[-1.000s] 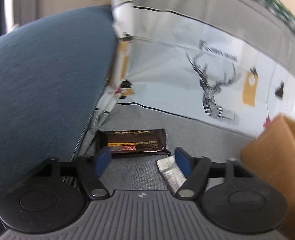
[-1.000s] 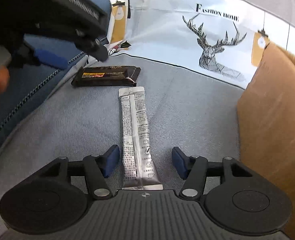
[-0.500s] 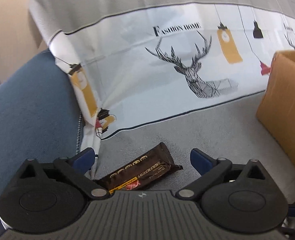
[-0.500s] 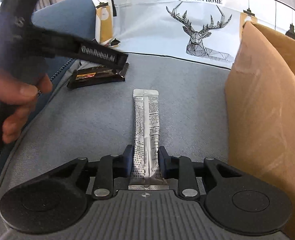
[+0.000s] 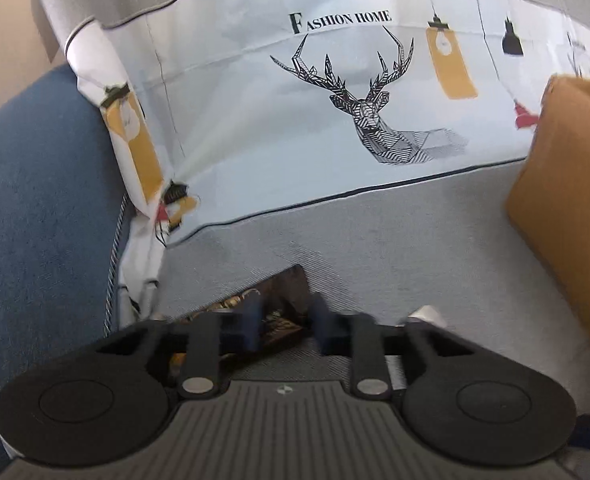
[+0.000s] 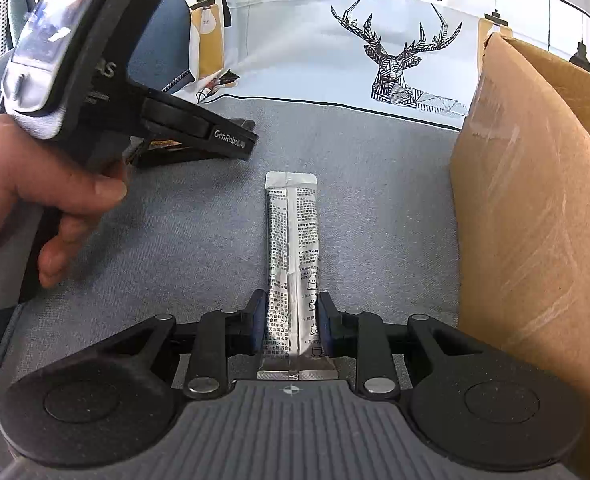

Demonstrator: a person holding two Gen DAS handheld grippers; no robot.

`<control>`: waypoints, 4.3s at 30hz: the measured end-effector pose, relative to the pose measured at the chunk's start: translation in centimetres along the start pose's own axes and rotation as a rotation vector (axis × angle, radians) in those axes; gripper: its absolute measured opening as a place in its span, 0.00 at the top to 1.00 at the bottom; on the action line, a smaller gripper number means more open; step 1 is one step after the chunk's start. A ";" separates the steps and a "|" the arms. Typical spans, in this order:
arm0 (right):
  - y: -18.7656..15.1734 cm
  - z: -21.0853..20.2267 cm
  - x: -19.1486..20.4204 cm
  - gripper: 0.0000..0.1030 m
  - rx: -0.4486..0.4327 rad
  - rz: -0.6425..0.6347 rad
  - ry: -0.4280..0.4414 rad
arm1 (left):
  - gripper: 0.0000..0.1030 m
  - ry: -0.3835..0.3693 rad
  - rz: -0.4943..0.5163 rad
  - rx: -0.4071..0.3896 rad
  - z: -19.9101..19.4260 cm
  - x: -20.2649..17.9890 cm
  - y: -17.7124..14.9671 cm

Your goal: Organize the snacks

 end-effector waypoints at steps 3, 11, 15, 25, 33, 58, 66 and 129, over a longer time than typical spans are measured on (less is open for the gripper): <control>0.1 0.0 -0.1 0.72 0.004 0.003 0.007 | 0.84 -0.007 -0.039 0.022 -0.7 -0.1 -0.3; 0.3 0.0 -0.2 0.72 0.021 0.017 0.034 | 0.09 0.070 -0.020 -0.041 -0.4 0.7 1.1; 0.4 0.2 -0.3 0.72 0.026 0.023 0.035 | 0.08 0.072 0.018 0.020 2.0 0.9 2.1; 0.4 0.1 -0.3 0.72 0.028 0.025 0.032 | 0.89 -0.104 -0.171 0.117 1.5 1.0 0.7; 0.5 0.1 -0.6 0.72 0.039 0.041 0.047 | 0.92 -0.158 -0.350 0.142 -2.1 2.6 -1.9; 0.8 0.3 -0.4 0.53 0.014 0.016 -0.005 | 0.41 0.131 -0.518 0.153 -2.2 1.7 -3.8; 1.1 0.8 -0.5 0.58 0.002 0.009 -0.024 | 0.58 0.026 -0.455 0.162 -4.0 2.2 -4.5; 2.1 0.7 -1.2 0.69 -0.007 0.034 -0.026 | 0.57 -0.016 -0.287 0.247 -2.6 -1.5 -4.2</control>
Point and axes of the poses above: each gripper's, at about its wrist camera, not at the fingertips, and z roughly the way its jaws point, x to its left, y to its top, the point moved 4 cm from there along z, roughly the way its jaws point, and after that the axes turned 8 degrees about x, right-handed, at the moved point
